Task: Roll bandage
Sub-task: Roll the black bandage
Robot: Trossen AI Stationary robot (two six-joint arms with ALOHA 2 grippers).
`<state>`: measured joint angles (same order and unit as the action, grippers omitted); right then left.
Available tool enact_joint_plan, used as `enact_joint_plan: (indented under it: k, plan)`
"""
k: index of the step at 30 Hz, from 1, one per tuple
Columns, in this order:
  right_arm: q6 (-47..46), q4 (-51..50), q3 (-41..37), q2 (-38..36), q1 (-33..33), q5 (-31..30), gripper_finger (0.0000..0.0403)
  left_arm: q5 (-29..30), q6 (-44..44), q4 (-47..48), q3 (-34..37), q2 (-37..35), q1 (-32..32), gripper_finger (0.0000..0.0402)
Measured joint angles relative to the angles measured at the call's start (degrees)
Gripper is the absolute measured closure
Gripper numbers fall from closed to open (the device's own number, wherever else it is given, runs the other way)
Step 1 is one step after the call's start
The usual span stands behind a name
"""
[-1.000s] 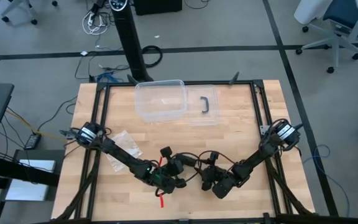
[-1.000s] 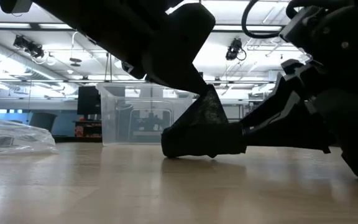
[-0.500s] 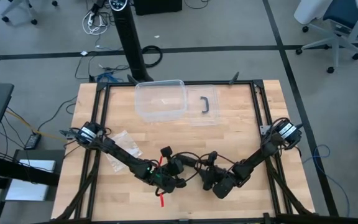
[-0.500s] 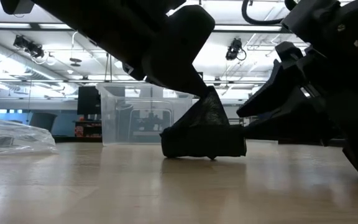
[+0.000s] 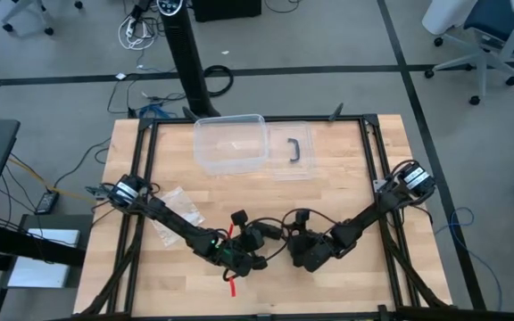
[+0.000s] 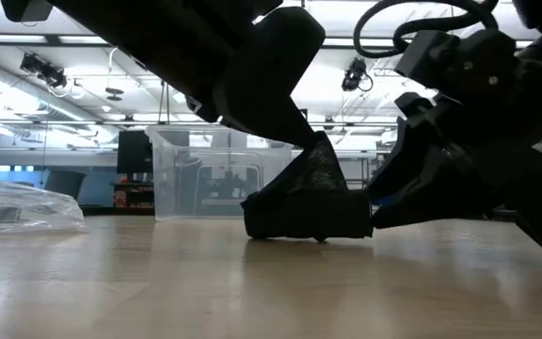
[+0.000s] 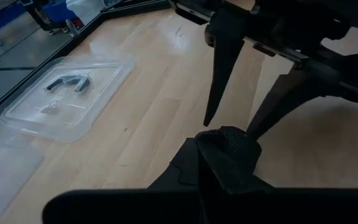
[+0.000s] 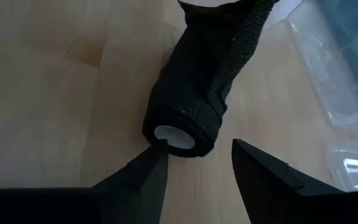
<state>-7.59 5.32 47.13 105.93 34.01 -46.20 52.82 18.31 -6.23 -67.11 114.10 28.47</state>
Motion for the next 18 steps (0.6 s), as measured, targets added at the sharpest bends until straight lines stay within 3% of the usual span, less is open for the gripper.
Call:
enact_joint_plan:
  k: [18]
  plan:
    - [-3.0, 4.1, 0.07, -0.11, -1.21, 1.29, 0.0248, -0.63, 0.0, -0.01, 0.0, 0.0, 0.0, 0.0401]
